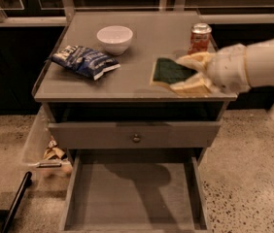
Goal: Pick sponge from middle drawer and place on counter
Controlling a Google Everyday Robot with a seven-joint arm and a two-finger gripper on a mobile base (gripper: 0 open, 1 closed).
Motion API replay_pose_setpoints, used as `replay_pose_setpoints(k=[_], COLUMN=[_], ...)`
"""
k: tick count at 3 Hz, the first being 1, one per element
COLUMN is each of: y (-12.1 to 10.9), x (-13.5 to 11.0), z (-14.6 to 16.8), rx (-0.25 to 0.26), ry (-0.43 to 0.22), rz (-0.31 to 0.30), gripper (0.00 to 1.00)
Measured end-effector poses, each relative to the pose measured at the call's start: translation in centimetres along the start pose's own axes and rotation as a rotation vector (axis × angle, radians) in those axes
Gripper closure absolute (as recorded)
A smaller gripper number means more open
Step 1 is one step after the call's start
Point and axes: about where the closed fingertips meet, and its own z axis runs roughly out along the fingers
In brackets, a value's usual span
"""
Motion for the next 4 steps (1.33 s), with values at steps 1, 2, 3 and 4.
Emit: replay_pose_setpoints(k=[1,2,3,4], y=[-2.0,-1.9,-3.8,-6.9], x=[-2.9,-2.8,-3.9,-5.0], z=[0.1,0.0,1.6,5.0], rx=[0.016,0.018,0.003,-0.038], ry=[-0.033,-0.032,-0.051,-0.08], rz=[-0.012,-0.012,-0.055,-0.082], gripper=[1.0,1.0,1.0,1.0])
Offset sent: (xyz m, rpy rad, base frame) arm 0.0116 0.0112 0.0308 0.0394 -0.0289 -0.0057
